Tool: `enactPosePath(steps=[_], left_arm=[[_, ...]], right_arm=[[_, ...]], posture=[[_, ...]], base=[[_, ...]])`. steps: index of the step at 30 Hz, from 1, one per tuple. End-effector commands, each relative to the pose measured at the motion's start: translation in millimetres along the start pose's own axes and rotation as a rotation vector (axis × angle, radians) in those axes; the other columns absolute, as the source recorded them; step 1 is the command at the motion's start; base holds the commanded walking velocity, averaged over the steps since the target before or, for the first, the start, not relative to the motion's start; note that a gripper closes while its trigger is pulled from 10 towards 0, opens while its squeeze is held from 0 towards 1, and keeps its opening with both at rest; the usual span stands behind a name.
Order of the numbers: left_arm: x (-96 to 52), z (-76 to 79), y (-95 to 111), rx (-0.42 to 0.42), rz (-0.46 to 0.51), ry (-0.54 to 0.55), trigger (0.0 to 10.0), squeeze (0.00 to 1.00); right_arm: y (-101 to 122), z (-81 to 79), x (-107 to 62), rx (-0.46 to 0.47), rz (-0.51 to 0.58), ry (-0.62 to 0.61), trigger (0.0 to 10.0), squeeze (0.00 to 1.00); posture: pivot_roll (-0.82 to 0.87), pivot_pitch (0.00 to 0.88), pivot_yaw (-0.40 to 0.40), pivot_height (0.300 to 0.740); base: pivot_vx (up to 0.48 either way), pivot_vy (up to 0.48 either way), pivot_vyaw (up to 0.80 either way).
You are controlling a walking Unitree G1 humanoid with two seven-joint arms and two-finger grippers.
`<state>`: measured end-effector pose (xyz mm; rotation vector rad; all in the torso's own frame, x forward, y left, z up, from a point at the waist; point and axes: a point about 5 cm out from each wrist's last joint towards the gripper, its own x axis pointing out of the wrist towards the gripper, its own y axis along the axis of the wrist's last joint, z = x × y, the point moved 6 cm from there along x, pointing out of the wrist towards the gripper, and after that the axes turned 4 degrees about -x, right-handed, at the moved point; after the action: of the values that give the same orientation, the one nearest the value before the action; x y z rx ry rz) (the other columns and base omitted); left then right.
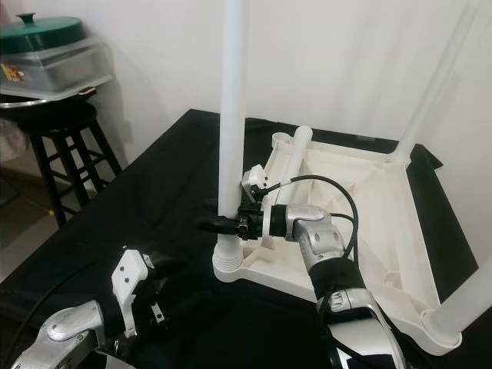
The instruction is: Building children table
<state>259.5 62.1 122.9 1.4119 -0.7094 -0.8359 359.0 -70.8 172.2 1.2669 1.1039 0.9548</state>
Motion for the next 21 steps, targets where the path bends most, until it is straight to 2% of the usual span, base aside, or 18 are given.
enactPosePath(steps=[1,3,7,8,9,10,11,13,14,15,16,17,21], left_arm=[[0.3,2.6,-2.4,-0.008,-0.003,-0.030,0.0,0.00],[1.0,4.7,-1.5,-0.014,0.006,-0.042,0.0,0.00],[1.1,5.4,-1.0,-0.016,0.009,-0.046,0.0,0.00],[0.7,5.9,-0.7,-0.019,0.011,-0.052,0.0,0.00],[-0.4,6.4,-0.4,-0.020,0.013,-0.055,0.0,0.00],[-0.4,6.4,-0.4,-0.020,0.013,-0.055,0.0,0.00],[-1.8,5.9,0.5,-0.021,0.014,-0.060,0.0,0.00],[-1.8,5.9,0.5,-0.021,0.014,-0.060,0.0,0.00],[-2.3,5.0,0.9,-0.026,0.014,-0.065,0.0,0.00],[-2.3,5.0,0.9,-0.026,0.014,-0.065,0.0,0.00],[-1.8,4.9,0.9,-0.029,0.014,-0.074,0.0,0.00],[-0.4,4.2,1.6,-0.030,0.017,-0.081,0.0,0.00],[0.4,3.5,2.3,-0.029,0.020,-0.085,0.0,0.00]], right_arm=[[-0.7,-5.9,-0.8,-0.016,-0.009,0.050,0.0,0.00],[3.7,-7.6,-6.0,-0.063,0.007,0.009,0.0,0.00],[6.1,-9.1,-8.2,-0.078,0.019,-0.017,0.0,0.00],[6.7,-13.3,-8.2,-0.079,0.034,-0.075,0.0,0.00],[2.0,-14.1,0.8,-0.056,0.050,-0.227,0.0,0.00],[2.0,-14.1,0.8,-0.056,0.050,-0.227,0.0,0.00],[-6.4,2.0,5.4,0.013,0.080,-0.598,0.0,0.00],[-6.4,2.0,5.4,0.013,0.080,-0.598,0.0,0.00],[-25.0,-10.2,9.6,0.047,0.031,-0.772,0.0,0.00],[-25.0,-10.2,9.6,0.047,0.031,-0.772,0.0,0.00],[-25.5,-7.9,0.8,0.064,0.039,-0.909,0.0,0.00],[-27.4,-5.2,-4.3,0.058,0.029,-0.947,0.0,0.00],[-28.8,-4.7,-4.0,0.052,0.021,-0.921,0.0,0.00]], posture=[[0.01,0.000,-0.061,0.740],[-0.03,0.000,-0.055,0.740],[-0.03,0.000,-0.055,0.740],[-0.04,0.000,-0.064,0.740],[-0.05,0.000,-0.073,0.740],[-0.05,0.000,-0.073,0.740],[-0.05,0.000,-0.066,0.740],[-0.05,0.000,-0.066,0.740],[-0.07,0.000,-0.043,0.740],[-0.07,0.000,-0.043,0.740],[-0.09,0.000,-0.036,0.740],[-0.07,0.000,-0.054,0.740],[-0.07,0.000,-0.053,0.740]], base=[[0.000,0.000,0.00],[0.000,0.000,0.00],[0.000,0.000,0.00],[0.000,0.000,0.00],[0.000,0.000,0.00],[0.000,0.000,0.00],[0.000,0.000,0.00],[0.000,0.000,0.00],[0.000,0.000,0.00],[0.000,0.000,0.00],[0.000,0.000,0.00],[0.000,0.000,0.00],[0.000,0.000,0.00]])
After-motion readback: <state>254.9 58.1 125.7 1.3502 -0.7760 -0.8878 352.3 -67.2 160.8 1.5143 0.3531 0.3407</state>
